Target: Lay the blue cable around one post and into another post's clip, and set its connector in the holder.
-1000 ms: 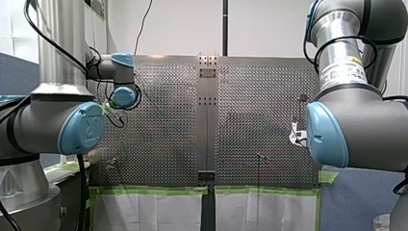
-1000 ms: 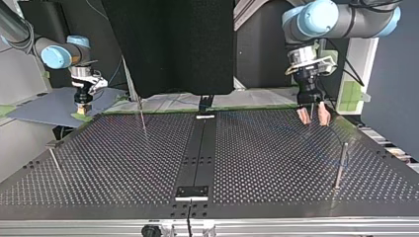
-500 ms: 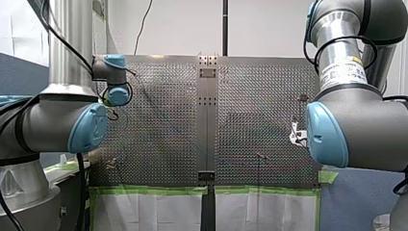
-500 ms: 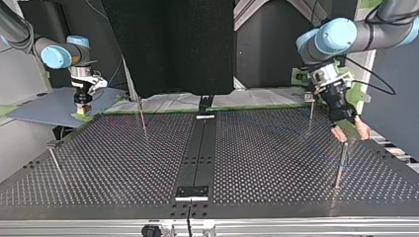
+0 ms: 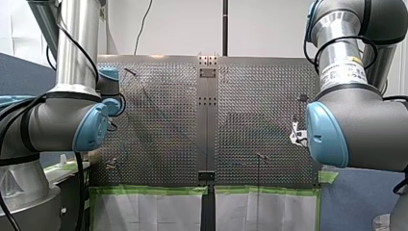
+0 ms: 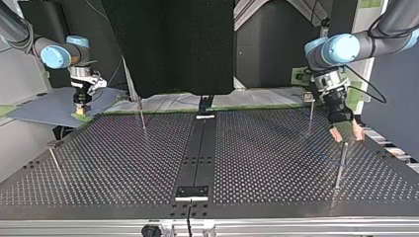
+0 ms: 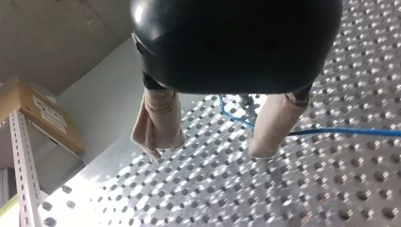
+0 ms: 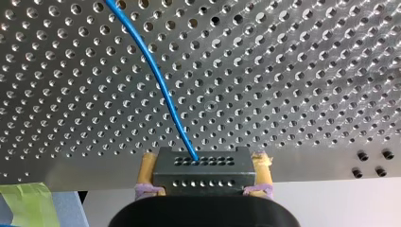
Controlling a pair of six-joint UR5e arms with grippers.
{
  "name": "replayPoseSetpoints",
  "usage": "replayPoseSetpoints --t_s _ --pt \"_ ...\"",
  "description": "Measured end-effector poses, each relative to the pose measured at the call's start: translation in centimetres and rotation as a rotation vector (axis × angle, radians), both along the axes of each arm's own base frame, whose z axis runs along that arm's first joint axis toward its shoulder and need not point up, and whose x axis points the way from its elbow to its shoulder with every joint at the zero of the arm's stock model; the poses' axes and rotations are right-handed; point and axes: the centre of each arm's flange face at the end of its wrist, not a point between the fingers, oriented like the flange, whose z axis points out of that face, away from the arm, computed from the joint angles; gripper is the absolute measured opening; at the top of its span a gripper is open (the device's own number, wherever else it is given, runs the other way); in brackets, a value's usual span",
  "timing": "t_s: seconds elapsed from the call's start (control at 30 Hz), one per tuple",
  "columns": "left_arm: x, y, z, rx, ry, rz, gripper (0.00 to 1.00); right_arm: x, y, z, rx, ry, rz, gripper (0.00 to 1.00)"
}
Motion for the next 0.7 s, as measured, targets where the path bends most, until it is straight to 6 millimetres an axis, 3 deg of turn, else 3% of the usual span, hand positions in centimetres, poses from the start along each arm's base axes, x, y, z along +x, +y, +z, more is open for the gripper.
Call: replayPoseSetpoints --t_s 0.17,0.5,0.7 --pt "0.1 -0.9 0.3 -0.027 -0.018 -0.067 1.00 0.0 0.0 0.0 0.000 0.002 0.000 0.00" --pt "-1.0 -1.5 3.8 -0.106 -0.111 -0.108 1.00 -0.1 0.0 0.0 0.000 0.005 0.000 0.00" --pt "-1.1 -1.4 4.1 -0.166 -0.133 -0.119 1.00 -0.1 0.0 0.0 0.001 0.004 0.000 0.00"
